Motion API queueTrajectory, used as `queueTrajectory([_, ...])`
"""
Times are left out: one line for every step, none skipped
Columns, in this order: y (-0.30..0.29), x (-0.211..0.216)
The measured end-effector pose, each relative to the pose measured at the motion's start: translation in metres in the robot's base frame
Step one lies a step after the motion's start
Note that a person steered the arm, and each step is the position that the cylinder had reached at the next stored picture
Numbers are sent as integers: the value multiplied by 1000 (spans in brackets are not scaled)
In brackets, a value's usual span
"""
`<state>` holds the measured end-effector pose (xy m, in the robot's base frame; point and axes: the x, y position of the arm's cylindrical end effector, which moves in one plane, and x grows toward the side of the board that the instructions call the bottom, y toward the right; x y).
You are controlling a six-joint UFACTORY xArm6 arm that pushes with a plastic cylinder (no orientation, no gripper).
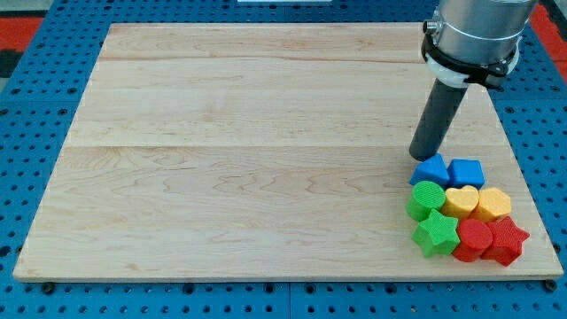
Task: Move arm away from the blue triangle
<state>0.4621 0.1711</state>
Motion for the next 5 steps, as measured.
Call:
queueTrajectory([0,0])
queueTrajectory([0,0])
queueTrajectory([0,-3])
queueTrajectory([0,-7])
queueTrajectory([0,-9])
